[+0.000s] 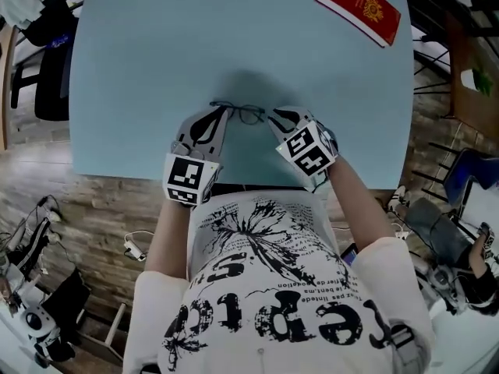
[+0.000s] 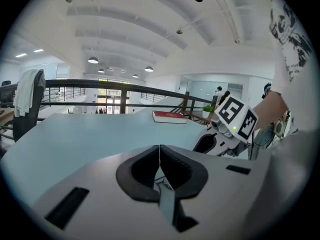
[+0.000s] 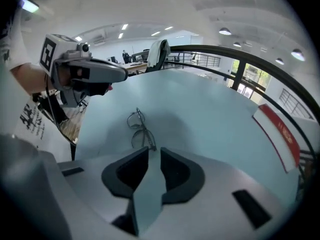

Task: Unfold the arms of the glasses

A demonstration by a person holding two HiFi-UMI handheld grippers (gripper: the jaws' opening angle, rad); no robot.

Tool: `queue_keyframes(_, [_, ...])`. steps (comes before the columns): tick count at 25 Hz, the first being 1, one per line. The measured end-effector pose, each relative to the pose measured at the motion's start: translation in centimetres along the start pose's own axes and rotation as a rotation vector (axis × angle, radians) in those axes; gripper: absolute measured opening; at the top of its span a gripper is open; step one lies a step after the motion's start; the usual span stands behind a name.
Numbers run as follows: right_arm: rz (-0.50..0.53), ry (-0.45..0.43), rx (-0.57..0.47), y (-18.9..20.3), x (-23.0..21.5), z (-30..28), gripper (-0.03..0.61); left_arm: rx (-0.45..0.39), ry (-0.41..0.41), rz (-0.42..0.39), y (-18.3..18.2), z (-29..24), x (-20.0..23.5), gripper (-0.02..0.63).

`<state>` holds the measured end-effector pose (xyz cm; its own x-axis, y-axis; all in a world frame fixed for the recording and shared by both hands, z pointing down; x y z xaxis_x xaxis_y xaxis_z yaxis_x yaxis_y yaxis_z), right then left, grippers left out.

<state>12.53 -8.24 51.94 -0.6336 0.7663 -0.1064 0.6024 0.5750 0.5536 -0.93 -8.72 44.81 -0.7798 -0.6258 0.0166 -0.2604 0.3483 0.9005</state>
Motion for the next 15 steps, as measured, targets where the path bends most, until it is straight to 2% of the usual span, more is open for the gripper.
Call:
queue_keyframes(6, [0.209,-0.068,0.114,0.4,0.3,-2.2,0.086,0.081,0.034,-0.011,2.4,-0.9,0.3,0.020])
queue_keyframes(15, [0.354,-0.124,0.192,0.1,0.4,-4.2,0.067,0.153,0.080,-0.042,4.5,-1.6,0.3,0.020])
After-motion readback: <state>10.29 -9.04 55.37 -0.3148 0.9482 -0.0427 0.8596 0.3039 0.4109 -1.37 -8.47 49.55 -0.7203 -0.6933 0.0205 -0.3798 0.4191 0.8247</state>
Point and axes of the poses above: the fingertips, and each gripper's own axes: z backward along the fingers, x to its left, y out of its underside, the point moved 3 cm from there along z, backward along the fingers, and after that the axes turned 8 degrees about -z, right-handed, at the moved point
